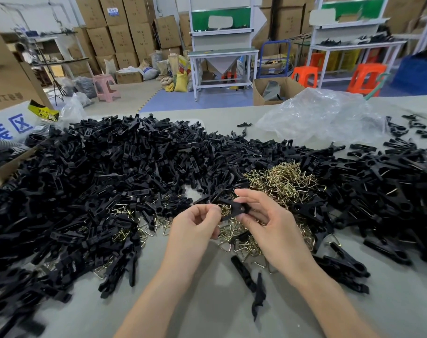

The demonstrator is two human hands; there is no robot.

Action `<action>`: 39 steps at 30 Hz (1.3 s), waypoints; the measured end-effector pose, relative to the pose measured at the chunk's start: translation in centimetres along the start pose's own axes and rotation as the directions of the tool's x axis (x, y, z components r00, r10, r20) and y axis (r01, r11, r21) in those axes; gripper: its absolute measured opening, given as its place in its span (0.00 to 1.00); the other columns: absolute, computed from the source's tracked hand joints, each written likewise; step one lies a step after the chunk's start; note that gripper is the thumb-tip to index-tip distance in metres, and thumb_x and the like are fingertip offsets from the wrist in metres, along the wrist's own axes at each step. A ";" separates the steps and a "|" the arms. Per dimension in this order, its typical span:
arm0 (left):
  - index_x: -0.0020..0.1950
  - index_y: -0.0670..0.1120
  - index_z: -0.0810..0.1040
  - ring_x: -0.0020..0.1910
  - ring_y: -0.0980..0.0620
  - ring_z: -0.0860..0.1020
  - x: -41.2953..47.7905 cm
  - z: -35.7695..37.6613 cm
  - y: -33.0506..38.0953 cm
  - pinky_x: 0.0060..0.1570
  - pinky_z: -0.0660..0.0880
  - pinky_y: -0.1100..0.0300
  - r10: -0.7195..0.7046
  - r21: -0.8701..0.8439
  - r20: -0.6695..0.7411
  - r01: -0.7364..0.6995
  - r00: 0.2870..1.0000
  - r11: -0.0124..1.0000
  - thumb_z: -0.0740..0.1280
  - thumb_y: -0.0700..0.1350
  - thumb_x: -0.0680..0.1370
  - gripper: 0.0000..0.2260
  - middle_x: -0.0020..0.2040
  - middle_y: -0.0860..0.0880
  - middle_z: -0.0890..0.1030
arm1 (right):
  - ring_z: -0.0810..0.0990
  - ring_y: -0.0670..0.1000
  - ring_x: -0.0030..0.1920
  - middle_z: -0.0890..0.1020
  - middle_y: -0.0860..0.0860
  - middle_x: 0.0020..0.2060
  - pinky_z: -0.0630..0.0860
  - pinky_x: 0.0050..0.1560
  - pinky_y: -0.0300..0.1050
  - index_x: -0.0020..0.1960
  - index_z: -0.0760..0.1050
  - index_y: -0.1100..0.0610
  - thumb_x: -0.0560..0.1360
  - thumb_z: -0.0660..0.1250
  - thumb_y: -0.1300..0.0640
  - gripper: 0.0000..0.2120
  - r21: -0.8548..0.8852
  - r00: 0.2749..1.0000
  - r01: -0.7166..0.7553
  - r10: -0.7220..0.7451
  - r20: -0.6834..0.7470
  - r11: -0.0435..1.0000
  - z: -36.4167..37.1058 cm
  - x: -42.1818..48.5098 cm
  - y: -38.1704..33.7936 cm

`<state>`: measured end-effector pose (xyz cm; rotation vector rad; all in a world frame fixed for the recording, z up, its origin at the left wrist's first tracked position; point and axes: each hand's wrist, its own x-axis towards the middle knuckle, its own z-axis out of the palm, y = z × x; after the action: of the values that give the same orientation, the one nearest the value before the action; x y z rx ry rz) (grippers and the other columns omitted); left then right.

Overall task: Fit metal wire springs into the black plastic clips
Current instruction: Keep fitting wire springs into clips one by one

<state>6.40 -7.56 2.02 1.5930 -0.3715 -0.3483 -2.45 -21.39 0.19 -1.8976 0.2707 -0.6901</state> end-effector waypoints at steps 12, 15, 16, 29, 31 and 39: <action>0.40 0.49 0.83 0.31 0.60 0.77 -0.2 0.3 0.1 0.31 0.73 0.69 -0.057 -0.081 -0.021 0.055 0.998 0.995 0.69 0.47 0.78 0.08 0.31 0.53 0.81 | 0.80 0.34 0.58 0.81 0.31 0.55 0.73 0.59 0.26 0.61 0.76 0.32 0.76 0.72 0.66 0.29 -0.039 1.000 0.007 -0.008 -0.019 0.999 0.1 0.0 -0.1; 0.38 0.51 0.83 0.31 0.59 0.76 -0.2 0.3 0.2 0.31 0.73 0.69 -0.054 -0.091 -0.033 0.051 0.998 0.995 0.69 0.47 0.78 0.09 0.32 0.53 0.81 | 0.80 0.34 0.58 0.81 0.31 0.56 0.73 0.58 0.26 0.61 0.76 0.31 0.76 0.73 0.65 0.29 -0.046 1.000 0.014 -0.014 -0.020 0.999 0.1 0.0 -0.1; 0.37 0.52 0.84 0.32 0.59 0.76 -0.2 0.3 0.2 0.31 0.74 0.69 -0.054 -0.094 -0.032 0.050 0.998 0.994 0.69 0.48 0.78 0.10 0.32 0.53 0.81 | 0.80 0.34 0.57 0.81 0.31 0.55 0.72 0.58 0.25 0.61 0.76 0.31 0.76 0.73 0.65 0.29 -0.051 1.000 0.017 -0.018 -0.022 0.999 0.1 -0.1 -0.1; 0.36 0.52 0.82 0.29 0.59 0.73 -0.6 0.6 0.2 0.30 0.70 0.71 -0.053 -0.062 -0.092 0.047 0.994 0.997 0.69 0.48 0.76 0.09 0.32 0.54 0.80 | 0.80 0.34 0.56 0.81 0.31 0.55 0.72 0.57 0.24 0.61 0.75 0.31 0.75 0.74 0.66 0.31 -0.086 0.998 0.054 -0.057 -0.037 0.995 0.3 0.0 -0.3; 0.37 0.50 0.82 0.30 0.59 0.73 -0.6 0.6 0.2 0.31 0.70 0.71 -0.038 -0.048 -0.089 0.034 0.995 0.998 0.69 0.48 0.76 0.08 0.32 0.54 0.80 | 0.80 0.34 0.56 0.81 0.31 0.55 0.72 0.57 0.24 0.61 0.75 0.32 0.75 0.74 0.66 0.30 -0.081 0.998 0.054 -0.056 -0.031 0.995 0.4 0.0 -0.3; 0.49 0.40 0.82 0.36 0.54 0.77 -0.4 0.6 0.8 0.34 0.76 0.61 -0.187 -0.358 0.146 0.229 0.971 0.905 0.66 0.42 0.81 0.07 0.41 0.47 0.82 | 0.82 0.36 0.56 0.83 0.33 0.53 0.75 0.58 0.28 0.58 0.77 0.30 0.74 0.74 0.66 0.30 -0.008 0.999 0.023 -0.023 -0.022 1.000 0.3 0.1 0.0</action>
<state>5.79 -7.93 2.78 1.2427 -0.2008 -0.6347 -2.18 -21.24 0.19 -1.9035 0.2662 -0.7266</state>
